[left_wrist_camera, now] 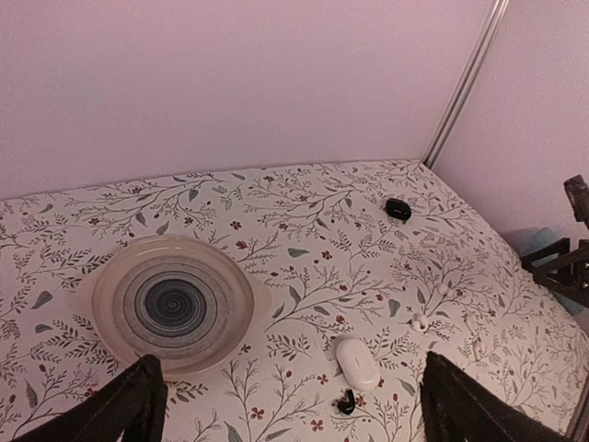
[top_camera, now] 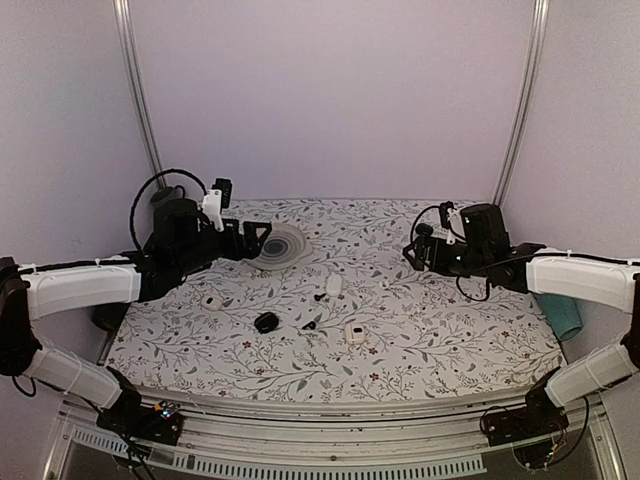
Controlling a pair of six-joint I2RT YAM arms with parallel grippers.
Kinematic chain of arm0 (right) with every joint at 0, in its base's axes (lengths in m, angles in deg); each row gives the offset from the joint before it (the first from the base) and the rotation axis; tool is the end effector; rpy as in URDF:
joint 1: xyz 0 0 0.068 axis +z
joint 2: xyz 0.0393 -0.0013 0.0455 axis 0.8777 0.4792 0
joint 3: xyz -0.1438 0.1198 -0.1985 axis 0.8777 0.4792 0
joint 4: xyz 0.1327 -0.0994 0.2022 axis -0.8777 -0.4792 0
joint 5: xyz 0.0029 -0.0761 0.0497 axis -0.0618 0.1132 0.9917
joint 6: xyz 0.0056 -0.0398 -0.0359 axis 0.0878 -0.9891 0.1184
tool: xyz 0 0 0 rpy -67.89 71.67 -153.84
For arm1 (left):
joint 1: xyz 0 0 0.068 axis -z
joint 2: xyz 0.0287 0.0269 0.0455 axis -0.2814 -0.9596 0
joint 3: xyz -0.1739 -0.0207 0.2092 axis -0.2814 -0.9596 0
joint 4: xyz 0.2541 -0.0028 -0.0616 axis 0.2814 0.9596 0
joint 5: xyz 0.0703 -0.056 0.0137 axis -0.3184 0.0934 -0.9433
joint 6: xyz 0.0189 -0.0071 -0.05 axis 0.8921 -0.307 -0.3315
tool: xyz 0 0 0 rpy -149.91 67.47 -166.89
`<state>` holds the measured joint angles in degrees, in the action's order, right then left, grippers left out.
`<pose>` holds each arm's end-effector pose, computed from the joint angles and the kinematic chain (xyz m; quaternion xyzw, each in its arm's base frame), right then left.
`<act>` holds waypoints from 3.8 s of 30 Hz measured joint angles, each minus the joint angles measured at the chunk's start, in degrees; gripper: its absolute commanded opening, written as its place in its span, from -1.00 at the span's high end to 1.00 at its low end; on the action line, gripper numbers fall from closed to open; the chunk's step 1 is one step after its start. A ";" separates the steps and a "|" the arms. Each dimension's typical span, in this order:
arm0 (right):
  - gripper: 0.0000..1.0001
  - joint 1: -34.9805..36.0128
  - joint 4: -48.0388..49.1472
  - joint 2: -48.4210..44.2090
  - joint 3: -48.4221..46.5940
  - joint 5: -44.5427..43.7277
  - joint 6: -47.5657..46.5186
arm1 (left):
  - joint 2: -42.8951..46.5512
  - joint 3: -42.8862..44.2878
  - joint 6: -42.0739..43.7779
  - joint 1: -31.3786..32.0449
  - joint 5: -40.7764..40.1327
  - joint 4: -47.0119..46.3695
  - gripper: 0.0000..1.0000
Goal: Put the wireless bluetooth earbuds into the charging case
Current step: Pick up the charging case from the center of the board.
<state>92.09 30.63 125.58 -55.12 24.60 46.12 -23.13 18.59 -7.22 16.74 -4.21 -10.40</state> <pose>0.2518 0.1505 0.2373 -0.0404 0.8754 0.2373 0.4191 0.2516 -0.1626 0.2628 0.0933 0.7798 -0.2567 0.5633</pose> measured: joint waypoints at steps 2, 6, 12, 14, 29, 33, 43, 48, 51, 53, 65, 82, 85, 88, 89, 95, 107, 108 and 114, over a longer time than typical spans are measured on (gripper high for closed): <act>-0.98 0.52 -0.92 0.81 -0.98 -0.17 -0.17 | 0.00 0.00 -0.15 0.00 0.26 0.00 -0.92; -0.98 2.89 -2.91 3.34 -4.22 -0.26 -0.33 | 0.00 0.00 -0.59 0.00 1.20 0.07 -0.92; -0.96 10.34 -7.80 6.54 -6.97 -2.34 1.53 | 0.00 0.00 -1.27 0.00 2.54 0.15 -0.92; -0.93 13.90 -9.94 8.15 -7.85 -3.26 3.39 | 0.00 0.00 -1.60 0.00 2.75 0.15 -0.92; -0.76 22.34 -15.65 19.43 -11.10 -2.97 12.72 | 0.00 -0.48 -2.97 -0.15 5.44 0.20 -0.92; -0.83 21.86 -15.45 22.10 -13.64 -0.31 11.28 | 0.04 -0.57 -2.97 -0.26 5.73 0.22 -0.92; -0.89 19.52 -15.10 26.12 -14.99 5.97 8.94 | 1.99 -1.09 -3.08 -0.37 5.79 0.37 -0.92; -0.89 21.42 -13.97 27.26 -14.99 8.81 9.53 | 2.75 -1.75 -3.23 -0.39 5.77 0.39 -0.92; -0.89 22.86 -13.51 27.74 -14.99 10.34 10.99 | 2.80 -1.86 -3.39 -0.39 5.77 0.44 -0.92; -0.89 23.85 -13.57 27.76 -15.06 11.13 12.11 | 2.93 -1.88 -3.39 -0.42 5.75 0.52 -0.92; -0.90 25.81 -16.17 27.52 -18.38 11.32 11.43 | 4.42 -2.80 -3.39 -0.55 5.33 0.85 -0.92; -0.82 23.76 -21.68 29.68 -21.94 3.37 0.28 | 4.42 -2.78 -3.43 -0.66 5.42 1.29 -0.92; -0.89 23.69 -19.69 29.70 -21.94 3.43 -3.41 | 4.42 -2.78 -3.43 -0.72 5.42 1.33 -0.92; -0.90 22.88 -17.77 30.40 -22.08 4.13 -6.67 | 4.42 -2.78 -3.43 -0.83 5.44 1.36 -0.92; -0.90 22.67 -17.44 30.91 -22.18 4.63 -7.54 | 4.42 -2.78 -3.43 -0.87 5.46 1.36 -0.92; -0.89 21.70 -17.16 35.39 -25.29 8.50 -12.35 | 4.61 -2.78 -3.41 -1.01 5.55 1.88 -0.92; -0.85 23.71 -18.60 34.60 -24.79 12.59 -12.48 | 5.11 -2.78 -3.43 -1.27 5.57 2.19 -0.92; -0.83 24.15 -18.71 34.21 -24.39 12.70 -11.93 | 5.11 -2.78 -3.43 -1.27 5.57 2.16 -0.92; -0.67 25.44 -19.78 32.11 -21.55 12.17 -8.66 | 5.11 -2.78 -3.43 -1.29 5.62 2.16 -0.92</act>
<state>117.53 10.85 157.69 -76.67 36.77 37.47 -18.02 15.81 -10.65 15.45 1.40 -8.24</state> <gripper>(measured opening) 0.876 0.960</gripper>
